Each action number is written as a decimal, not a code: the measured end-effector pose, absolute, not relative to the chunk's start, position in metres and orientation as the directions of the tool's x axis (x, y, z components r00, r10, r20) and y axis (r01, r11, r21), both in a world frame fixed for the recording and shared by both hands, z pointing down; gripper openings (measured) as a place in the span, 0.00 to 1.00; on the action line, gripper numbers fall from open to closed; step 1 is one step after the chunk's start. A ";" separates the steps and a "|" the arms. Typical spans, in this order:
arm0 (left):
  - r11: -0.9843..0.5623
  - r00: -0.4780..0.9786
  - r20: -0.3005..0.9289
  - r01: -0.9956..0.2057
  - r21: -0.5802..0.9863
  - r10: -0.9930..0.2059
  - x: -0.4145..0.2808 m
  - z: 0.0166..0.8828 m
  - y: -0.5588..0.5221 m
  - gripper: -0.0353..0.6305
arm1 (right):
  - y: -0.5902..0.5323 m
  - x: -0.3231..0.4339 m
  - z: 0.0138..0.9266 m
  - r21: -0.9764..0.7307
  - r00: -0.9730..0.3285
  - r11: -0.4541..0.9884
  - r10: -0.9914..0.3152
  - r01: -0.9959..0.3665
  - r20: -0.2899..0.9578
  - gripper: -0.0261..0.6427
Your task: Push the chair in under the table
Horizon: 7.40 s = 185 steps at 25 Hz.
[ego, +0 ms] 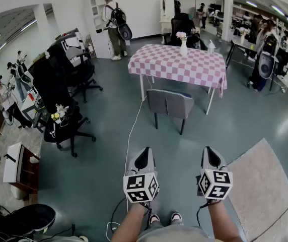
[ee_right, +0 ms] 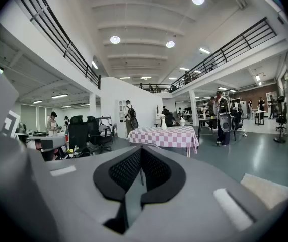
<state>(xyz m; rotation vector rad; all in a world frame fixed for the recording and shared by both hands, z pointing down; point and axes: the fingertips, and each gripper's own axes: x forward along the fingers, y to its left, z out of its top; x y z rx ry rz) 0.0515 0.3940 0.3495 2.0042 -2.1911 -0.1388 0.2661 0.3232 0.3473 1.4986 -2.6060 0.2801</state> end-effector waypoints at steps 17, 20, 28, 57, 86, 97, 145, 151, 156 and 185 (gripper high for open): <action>0.097 -0.081 0.088 -0.976 0.193 -0.993 0.046 0.362 0.385 0.05 | 0.316 0.257 0.365 -0.161 -0.524 0.500 -0.827 -0.851 0.205 0.06; 0.105 -0.091 0.082 -0.975 0.198 -0.993 0.041 0.355 0.386 0.05 | 0.317 0.256 0.361 -0.160 -0.532 0.509 -0.825 -0.846 0.190 0.06; 0.082 -0.072 0.061 -0.981 0.178 -0.996 0.039 0.343 0.383 0.20 | 0.313 0.263 0.357 -0.170 -0.515 0.489 -0.839 -0.855 0.177 0.14; 0.062 -0.036 0.174 -0.987 0.146 -0.984 -0.043 0.391 0.363 0.19 | 0.294 0.248 0.402 -0.197 -0.349 0.303 -0.896 -0.932 0.273 0.26; 0.128 -0.106 0.188 -0.985 0.112 -0.976 -0.108 0.373 0.007 0.19 | -0.089 0.170 0.403 -0.244 -0.461 0.401 -0.839 -0.883 0.290 0.26; 0.076 -0.042 0.218 -0.986 0.150 -0.975 -0.130 0.393 -0.064 0.19 | -0.131 0.160 0.419 -0.223 -0.401 0.341 -0.847 -0.913 0.348 0.26; -0.611 0.457 0.563 -0.784 -0.109 -0.688 -0.139 0.473 -0.183 0.23 | -0.195 0.001 0.484 0.062 -0.559 0.769 -0.515 -0.636 0.650 0.26; -0.763 0.438 0.688 -0.589 -0.267 -0.579 -0.132 0.507 -0.178 0.24 | -0.189 0.001 0.521 0.157 -0.503 0.878 -0.397 -0.452 0.768 0.26; -0.842 0.399 0.765 -0.422 -0.336 -0.505 -0.129 0.532 -0.182 0.24 | -0.194 -0.002 0.542 0.222 -0.431 0.923 -0.347 -0.313 0.833 0.26; -0.926 0.332 0.869 -0.214 -0.310 -0.367 -0.114 0.593 -0.198 0.18 | -0.204 -0.009 0.594 0.254 -0.285 0.952 -0.294 -0.170 0.912 0.20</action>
